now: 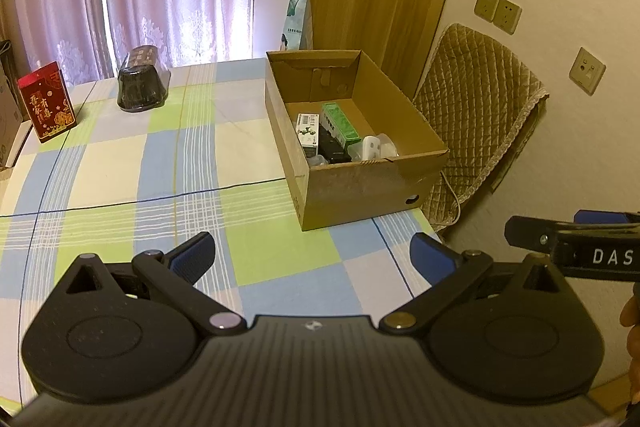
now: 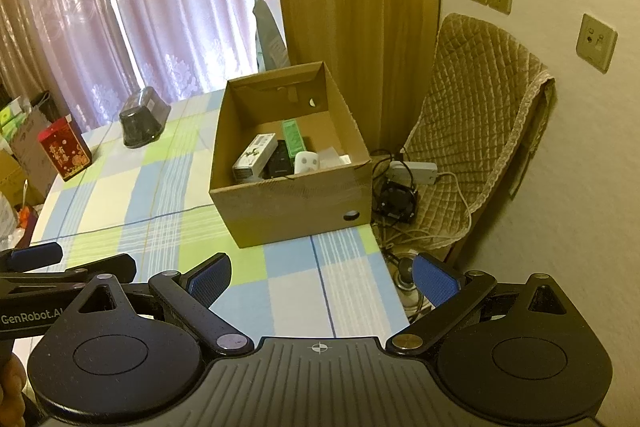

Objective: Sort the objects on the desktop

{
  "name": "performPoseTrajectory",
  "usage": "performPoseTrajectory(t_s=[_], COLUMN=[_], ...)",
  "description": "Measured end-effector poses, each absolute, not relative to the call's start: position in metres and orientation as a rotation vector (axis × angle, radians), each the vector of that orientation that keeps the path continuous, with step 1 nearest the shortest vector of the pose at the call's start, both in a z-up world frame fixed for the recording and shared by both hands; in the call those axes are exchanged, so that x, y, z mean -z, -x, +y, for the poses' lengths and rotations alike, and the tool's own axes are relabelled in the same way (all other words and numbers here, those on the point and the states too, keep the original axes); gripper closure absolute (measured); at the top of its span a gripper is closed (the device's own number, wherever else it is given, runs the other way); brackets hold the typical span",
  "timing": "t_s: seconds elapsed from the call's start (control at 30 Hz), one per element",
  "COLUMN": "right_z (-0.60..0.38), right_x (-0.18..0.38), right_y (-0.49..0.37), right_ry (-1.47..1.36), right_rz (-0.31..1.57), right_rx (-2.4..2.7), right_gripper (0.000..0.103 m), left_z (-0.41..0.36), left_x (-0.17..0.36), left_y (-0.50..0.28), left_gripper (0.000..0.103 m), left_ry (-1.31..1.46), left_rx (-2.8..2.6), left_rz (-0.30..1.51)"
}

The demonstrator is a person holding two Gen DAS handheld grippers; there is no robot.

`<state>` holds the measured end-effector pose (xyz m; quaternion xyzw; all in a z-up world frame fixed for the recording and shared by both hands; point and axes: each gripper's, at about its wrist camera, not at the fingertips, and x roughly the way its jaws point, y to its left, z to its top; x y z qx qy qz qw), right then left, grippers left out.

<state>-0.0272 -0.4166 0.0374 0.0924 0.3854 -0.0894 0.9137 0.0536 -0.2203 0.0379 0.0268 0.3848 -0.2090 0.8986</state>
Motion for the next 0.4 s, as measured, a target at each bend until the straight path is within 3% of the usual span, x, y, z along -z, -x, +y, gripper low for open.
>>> performPoseTrajectory(t_s=[0.4], right_z=[-0.4141], right_x=[-0.0342], right_y=[0.0251], right_ry=[-0.187], right_rz=[0.803], right_rx=[0.182], right_gripper=[0.004], left_z=[-0.2178], left_x=[-0.0356], left_y=[-0.0553], left_gripper=[0.001], left_ry=[-0.052], left_rx=[0.440], left_rz=[0.791])
